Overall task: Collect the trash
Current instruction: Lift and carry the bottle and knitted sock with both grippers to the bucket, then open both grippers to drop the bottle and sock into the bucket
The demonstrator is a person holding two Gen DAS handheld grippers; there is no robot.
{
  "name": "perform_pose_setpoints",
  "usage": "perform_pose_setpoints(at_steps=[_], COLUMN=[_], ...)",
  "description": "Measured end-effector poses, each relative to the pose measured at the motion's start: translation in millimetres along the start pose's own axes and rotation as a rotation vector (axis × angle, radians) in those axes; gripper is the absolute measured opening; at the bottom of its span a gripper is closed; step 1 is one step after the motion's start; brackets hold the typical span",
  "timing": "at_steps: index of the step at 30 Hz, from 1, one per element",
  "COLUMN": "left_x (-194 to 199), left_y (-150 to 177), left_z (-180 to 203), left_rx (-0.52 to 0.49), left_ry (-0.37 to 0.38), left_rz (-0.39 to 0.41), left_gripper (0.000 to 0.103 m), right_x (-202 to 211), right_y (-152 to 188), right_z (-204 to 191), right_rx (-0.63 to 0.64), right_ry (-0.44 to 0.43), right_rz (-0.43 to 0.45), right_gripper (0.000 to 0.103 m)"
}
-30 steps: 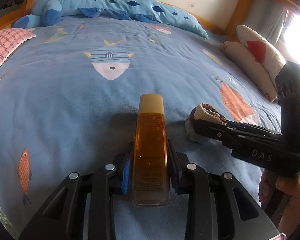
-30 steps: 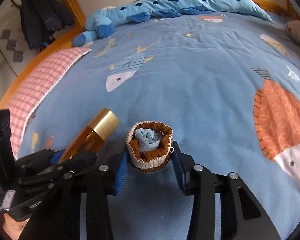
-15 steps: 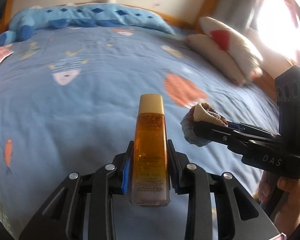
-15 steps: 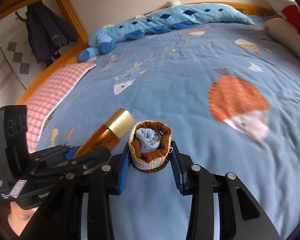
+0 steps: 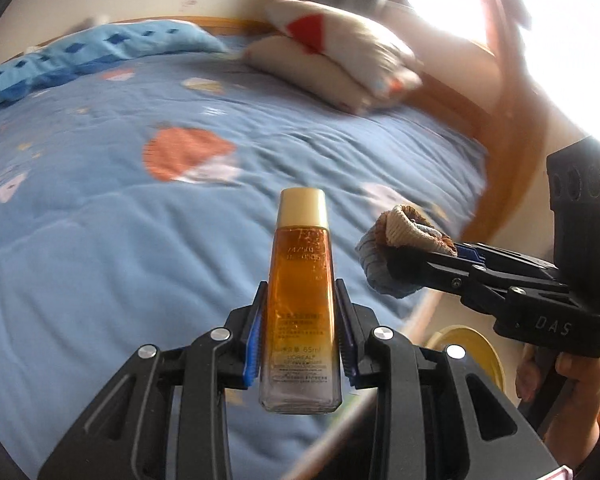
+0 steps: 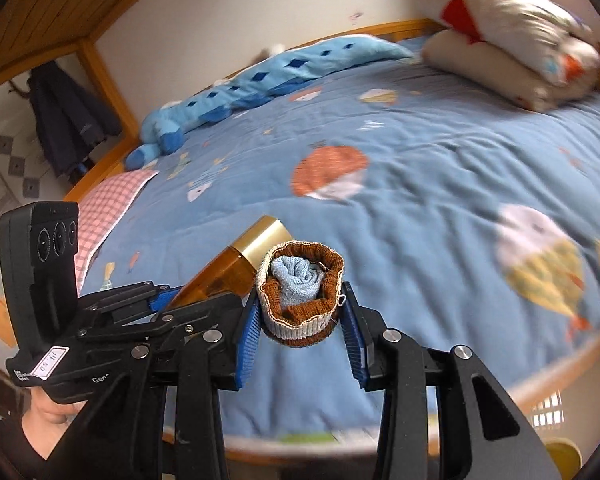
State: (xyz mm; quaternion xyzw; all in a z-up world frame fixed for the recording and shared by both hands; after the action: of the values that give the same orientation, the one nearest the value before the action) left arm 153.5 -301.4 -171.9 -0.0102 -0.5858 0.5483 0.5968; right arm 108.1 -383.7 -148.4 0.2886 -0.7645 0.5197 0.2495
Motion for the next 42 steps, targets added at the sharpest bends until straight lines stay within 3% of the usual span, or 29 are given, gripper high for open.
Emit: perform_pose_setpoints(at_steps=[9, 23, 32, 42], left_x=[-26.8, -56.4, -77.0, -99.6], left_y=[35.7, 94.9, 131.1, 157.7], left_z=[103.4, 225.7, 278.9, 304.3], left_rx=[-0.119, -0.304, -0.373, -0.399], left_ry=[0.138, 0.267, 0.313, 0.356], left_rz=[-0.089, -0.220, -0.305, -0.395], left_gripper=[0.032, 0.032, 0.032, 0.032], right_x=[74.7, 173.5, 206.7, 220.6], right_y=[51.8, 133.6, 184.5, 207.4], right_z=[74.0, 149.2, 186.7, 215.6], right_rx=[-0.128, -0.272, -0.349, -0.389], right_ry=[0.118, 0.287, 0.351, 0.409], right_rz=[0.057, 0.119, 0.110, 0.088], right_gripper=[0.037, 0.037, 0.037, 0.040])
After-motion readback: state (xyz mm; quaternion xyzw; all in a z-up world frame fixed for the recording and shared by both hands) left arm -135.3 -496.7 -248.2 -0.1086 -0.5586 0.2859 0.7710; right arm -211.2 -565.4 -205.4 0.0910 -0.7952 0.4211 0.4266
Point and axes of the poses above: each gripper's, at about its wrist camera, not at the fingertips, and x roughly against the way its jaws point, z to its right, y to its underside, the point moved 10 cm from there along -x, roughly the way its jaws point, and after that the axes turned 3 degrees about y, right-handed, at the moved point
